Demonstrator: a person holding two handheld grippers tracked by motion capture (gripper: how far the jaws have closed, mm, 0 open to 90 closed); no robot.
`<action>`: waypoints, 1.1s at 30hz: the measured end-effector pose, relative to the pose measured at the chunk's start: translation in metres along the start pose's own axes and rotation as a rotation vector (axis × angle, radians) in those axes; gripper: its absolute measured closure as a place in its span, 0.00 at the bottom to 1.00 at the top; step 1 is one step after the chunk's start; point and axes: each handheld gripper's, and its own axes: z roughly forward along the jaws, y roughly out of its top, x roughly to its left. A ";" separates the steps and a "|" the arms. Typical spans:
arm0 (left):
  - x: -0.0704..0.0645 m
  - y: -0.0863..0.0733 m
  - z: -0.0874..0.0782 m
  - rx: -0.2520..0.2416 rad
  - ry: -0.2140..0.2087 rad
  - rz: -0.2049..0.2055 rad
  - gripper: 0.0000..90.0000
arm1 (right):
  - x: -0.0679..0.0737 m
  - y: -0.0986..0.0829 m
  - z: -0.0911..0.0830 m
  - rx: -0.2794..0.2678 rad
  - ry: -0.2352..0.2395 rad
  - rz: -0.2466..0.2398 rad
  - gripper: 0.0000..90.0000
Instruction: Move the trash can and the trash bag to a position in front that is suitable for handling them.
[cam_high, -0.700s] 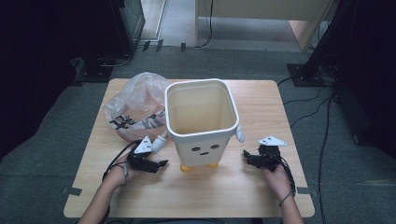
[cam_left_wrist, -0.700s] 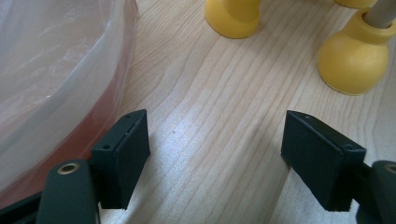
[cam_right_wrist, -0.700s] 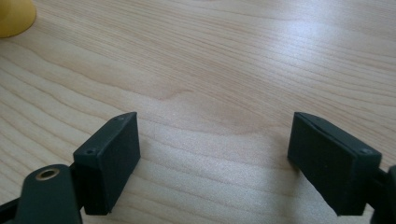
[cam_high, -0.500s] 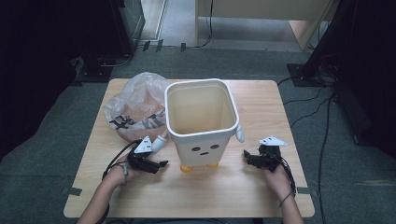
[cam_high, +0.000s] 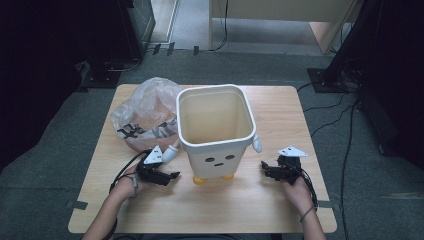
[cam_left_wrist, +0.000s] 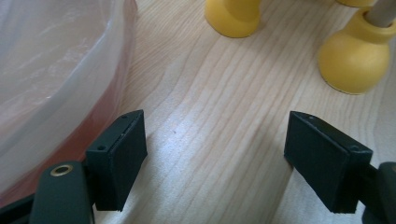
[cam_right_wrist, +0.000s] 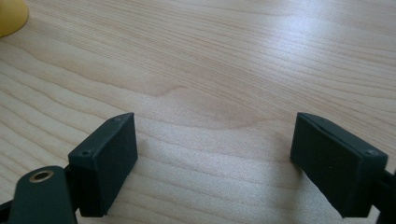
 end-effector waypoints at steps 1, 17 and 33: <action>0.001 0.000 0.000 -0.003 -0.003 -0.004 0.24 | 0.000 0.000 0.000 0.001 0.000 -0.001 0.16; 0.004 0.008 0.000 0.003 -0.013 -0.033 0.24 | 0.000 0.000 0.000 0.002 0.000 0.001 0.16; 0.015 0.016 -0.024 -0.055 -0.048 -0.157 0.20 | 0.000 0.000 0.000 0.001 0.000 -0.001 0.16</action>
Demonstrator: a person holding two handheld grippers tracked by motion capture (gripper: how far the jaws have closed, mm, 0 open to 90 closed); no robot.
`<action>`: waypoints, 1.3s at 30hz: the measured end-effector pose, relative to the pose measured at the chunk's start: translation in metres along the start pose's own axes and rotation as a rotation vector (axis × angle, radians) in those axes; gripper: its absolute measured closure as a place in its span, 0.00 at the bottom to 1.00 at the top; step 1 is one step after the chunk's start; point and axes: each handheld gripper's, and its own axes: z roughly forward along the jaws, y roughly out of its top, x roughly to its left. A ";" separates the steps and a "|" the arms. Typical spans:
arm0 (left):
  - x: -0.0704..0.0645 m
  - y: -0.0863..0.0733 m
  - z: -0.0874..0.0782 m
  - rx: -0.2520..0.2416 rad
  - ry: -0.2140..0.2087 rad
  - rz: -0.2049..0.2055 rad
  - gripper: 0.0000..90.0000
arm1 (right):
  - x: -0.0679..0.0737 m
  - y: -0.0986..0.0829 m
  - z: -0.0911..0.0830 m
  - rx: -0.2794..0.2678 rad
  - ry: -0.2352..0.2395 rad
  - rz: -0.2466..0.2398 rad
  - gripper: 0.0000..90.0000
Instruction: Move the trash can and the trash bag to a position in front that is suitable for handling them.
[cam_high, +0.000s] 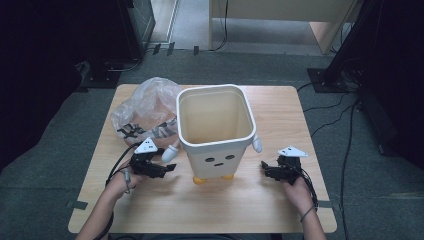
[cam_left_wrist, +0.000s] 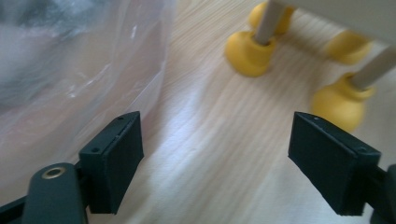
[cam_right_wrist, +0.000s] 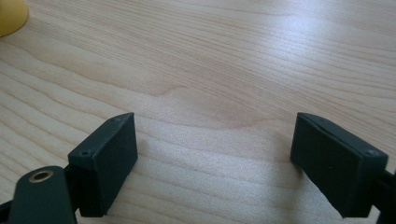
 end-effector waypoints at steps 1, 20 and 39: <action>0.000 0.000 -0.001 0.001 -0.027 0.003 0.20 | 0.000 0.000 0.000 0.000 0.000 0.000 0.16; -0.006 0.001 -0.012 0.095 -0.049 0.108 0.20 | 0.000 0.000 0.000 0.000 0.000 0.000 0.16; -0.007 0.013 -0.036 0.091 -0.053 0.051 0.20 | 0.000 0.000 0.000 0.000 0.000 0.000 0.16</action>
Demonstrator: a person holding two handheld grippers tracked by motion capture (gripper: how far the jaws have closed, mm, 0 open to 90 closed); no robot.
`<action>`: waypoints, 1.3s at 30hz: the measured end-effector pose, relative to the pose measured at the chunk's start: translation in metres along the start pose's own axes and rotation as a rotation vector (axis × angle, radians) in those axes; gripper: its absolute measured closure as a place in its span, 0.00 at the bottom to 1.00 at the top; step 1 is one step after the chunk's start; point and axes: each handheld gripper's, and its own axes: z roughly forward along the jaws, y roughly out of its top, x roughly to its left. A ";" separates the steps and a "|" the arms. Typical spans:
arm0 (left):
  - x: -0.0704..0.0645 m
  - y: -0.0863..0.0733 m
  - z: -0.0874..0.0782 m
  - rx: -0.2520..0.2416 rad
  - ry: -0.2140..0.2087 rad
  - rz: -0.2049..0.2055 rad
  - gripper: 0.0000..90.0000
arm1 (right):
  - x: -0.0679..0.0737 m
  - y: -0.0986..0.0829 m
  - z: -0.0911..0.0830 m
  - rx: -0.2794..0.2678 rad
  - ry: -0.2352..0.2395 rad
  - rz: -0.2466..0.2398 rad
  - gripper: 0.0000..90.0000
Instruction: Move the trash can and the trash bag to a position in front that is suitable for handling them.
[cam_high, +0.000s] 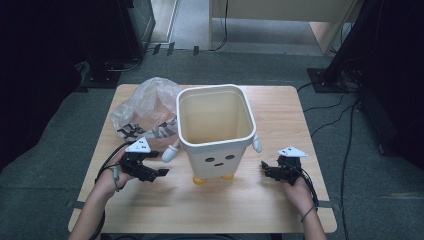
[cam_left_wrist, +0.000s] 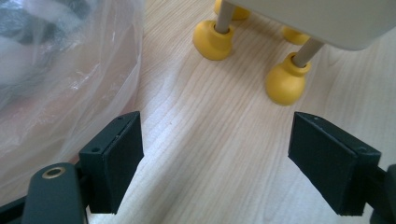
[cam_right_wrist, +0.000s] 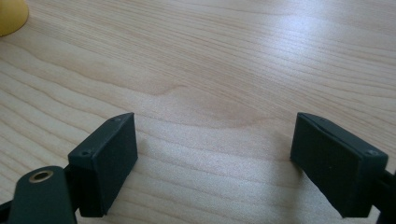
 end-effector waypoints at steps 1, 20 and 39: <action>0.000 0.000 0.000 0.000 0.000 0.000 0.20 | 0.000 0.000 0.000 0.000 0.000 0.000 0.16; -0.009 0.015 -0.021 -0.042 0.019 0.022 0.20 | 0.000 0.000 0.000 0.000 0.000 0.000 0.16; -0.007 0.038 -0.038 -0.226 0.038 -0.036 0.20 | 0.000 -0.001 -0.001 0.002 0.002 0.001 0.16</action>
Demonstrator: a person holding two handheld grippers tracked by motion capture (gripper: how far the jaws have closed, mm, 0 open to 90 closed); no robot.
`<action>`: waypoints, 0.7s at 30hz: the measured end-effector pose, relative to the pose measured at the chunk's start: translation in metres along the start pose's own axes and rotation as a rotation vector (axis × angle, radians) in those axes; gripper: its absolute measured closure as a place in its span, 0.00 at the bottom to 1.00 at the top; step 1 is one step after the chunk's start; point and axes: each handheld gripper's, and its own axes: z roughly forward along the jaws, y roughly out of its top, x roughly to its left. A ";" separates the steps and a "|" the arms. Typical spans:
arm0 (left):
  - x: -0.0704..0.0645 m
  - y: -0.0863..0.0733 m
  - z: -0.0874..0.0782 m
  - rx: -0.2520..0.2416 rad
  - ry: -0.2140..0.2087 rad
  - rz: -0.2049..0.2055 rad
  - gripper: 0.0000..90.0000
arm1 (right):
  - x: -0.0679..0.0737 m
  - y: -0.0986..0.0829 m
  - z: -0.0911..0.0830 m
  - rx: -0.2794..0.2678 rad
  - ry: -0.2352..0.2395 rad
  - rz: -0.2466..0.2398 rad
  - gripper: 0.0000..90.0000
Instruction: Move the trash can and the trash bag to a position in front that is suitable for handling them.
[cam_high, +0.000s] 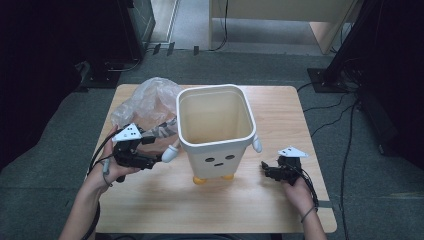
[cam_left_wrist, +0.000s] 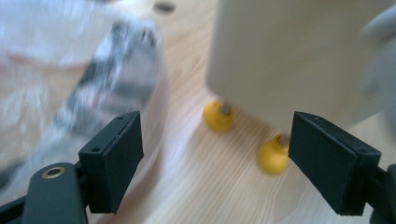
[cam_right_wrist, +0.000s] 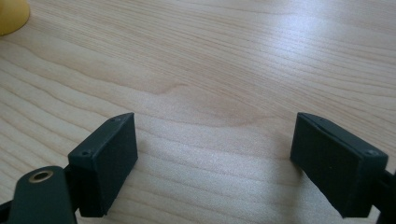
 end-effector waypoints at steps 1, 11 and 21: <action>0.000 0.002 -0.002 -0.016 -0.018 0.019 0.20 | 0.000 0.000 0.000 0.000 0.000 0.000 0.16; 0.006 0.019 -0.004 -0.054 0.020 -0.011 0.20 | 0.000 0.000 0.000 0.000 0.000 0.000 0.16; 0.008 0.042 -0.010 -0.032 0.033 0.028 0.21 | 0.000 0.000 0.000 0.000 0.000 0.000 0.16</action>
